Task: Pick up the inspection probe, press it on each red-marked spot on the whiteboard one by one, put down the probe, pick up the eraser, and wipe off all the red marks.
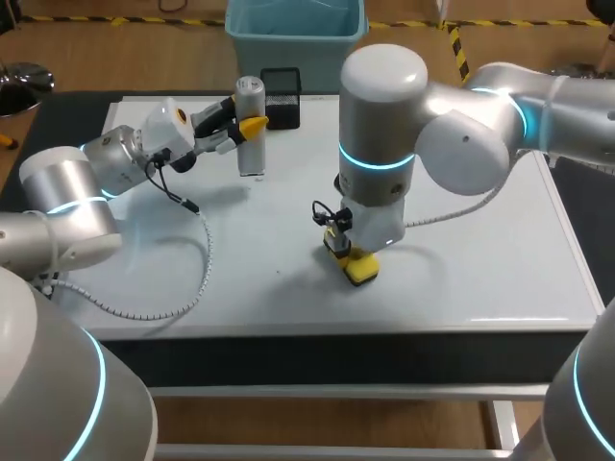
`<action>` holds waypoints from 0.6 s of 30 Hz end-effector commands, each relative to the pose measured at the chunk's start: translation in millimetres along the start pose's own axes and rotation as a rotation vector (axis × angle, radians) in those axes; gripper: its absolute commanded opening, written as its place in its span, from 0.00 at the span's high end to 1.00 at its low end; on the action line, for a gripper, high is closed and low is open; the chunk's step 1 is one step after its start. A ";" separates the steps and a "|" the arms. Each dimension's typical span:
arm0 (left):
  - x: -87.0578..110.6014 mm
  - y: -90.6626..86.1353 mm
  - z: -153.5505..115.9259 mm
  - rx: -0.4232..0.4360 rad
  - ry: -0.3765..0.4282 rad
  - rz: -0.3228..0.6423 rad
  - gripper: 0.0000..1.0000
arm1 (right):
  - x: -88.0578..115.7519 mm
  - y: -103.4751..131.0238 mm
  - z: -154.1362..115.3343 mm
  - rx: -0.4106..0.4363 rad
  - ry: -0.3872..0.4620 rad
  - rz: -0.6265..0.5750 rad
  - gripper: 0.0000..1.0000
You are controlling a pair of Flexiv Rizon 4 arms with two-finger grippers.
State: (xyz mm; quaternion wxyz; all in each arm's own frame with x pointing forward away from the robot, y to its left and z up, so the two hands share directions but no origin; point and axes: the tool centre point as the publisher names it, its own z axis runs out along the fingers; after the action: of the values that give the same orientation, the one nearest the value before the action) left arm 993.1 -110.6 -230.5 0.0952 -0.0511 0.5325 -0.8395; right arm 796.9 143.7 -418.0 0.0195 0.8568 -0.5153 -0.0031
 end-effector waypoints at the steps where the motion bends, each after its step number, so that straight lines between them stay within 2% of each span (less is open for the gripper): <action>1: 0.1 -0.8 0.6 0.000 -0.001 0.001 1.00 | 5.0 -4.3 5.4 -0.010 0.001 0.001 1.00; 10: 0.1 -0.8 0.6 0.000 -0.001 0.001 1.00 | 30.3 -7.4 6.7 -0.014 0.006 0.051 1.00; 18: 0.1 -0.8 0.6 0.000 -0.001 0.001 1.00 | 73.2 -10.8 6.1 -0.010 0.017 0.153 1.00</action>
State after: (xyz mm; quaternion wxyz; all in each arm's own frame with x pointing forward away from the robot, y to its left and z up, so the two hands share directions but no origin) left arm 993.0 -110.5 -230.5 0.0952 -0.0511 0.5325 -0.8395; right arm 837.7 97.5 -425.7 0.0340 0.8151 -0.5783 0.0066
